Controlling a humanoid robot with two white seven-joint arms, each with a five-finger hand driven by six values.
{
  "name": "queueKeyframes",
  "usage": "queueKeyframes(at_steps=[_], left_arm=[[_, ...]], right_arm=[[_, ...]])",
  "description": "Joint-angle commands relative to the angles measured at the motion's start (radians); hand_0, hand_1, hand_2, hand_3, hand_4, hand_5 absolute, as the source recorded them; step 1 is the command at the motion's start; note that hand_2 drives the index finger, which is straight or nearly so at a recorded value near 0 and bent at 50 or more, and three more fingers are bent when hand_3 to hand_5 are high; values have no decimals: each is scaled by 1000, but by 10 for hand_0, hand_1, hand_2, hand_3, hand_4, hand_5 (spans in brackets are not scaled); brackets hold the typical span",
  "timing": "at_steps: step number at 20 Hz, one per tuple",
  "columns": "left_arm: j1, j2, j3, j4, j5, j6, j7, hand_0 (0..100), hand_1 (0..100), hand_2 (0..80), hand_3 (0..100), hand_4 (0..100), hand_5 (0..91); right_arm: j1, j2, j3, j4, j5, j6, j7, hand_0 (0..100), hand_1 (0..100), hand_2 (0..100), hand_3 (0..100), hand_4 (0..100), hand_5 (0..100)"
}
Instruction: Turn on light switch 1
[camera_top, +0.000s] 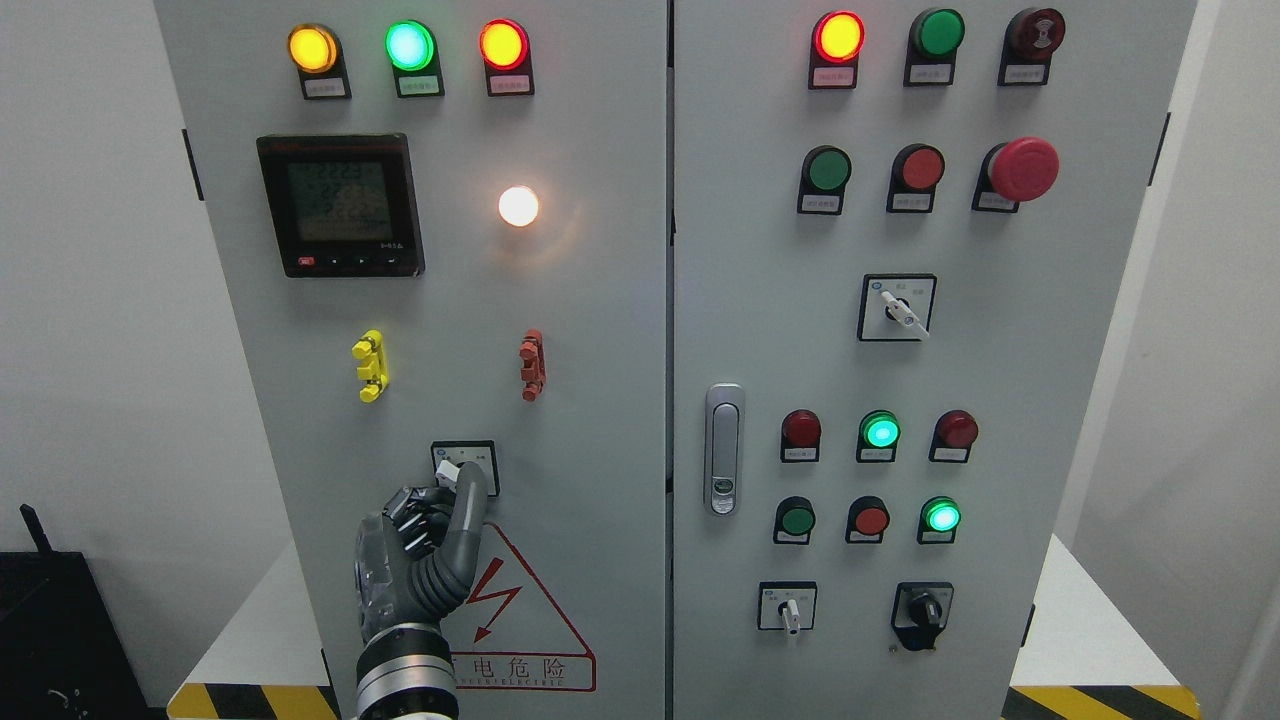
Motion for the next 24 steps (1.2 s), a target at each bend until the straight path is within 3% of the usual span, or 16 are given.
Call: queueKeyframes(at_steps=[1,8,11,16,20,24], left_arm=[[12,3,-6,-10,0,-10,4,244,473,610,918,952,861],[86,9,-33,-56,-1,-16,4,235,477,612,919,953,861],[150,17,-46,-77,-14,-77,4,235,476,612,919,952,861],[395,56,-26,-74,-60,-353,-25,239,470,613,925,954,861],[648,104,91,8,-44,-572,-125,243,448,556,922,959,864],[802,188,140,262,86,-762,-147,245,421,492,885,945,818]], right_arm=[[0,0,0,0,0,0,1,502,0,0,0,0,0],[0,0,0,0,0,0,1,502,0,0,0,0,0],[0,0,0,0,0,0,1,502,0,0,0,0,0],[0,0,0,0,0,0,1,502,0,0,0,0,0],[0,0,0,0,0,0,1,502,0,0,0,0,0],[0,0,0,0,0,0,1,502,0,0,0,0,0]])
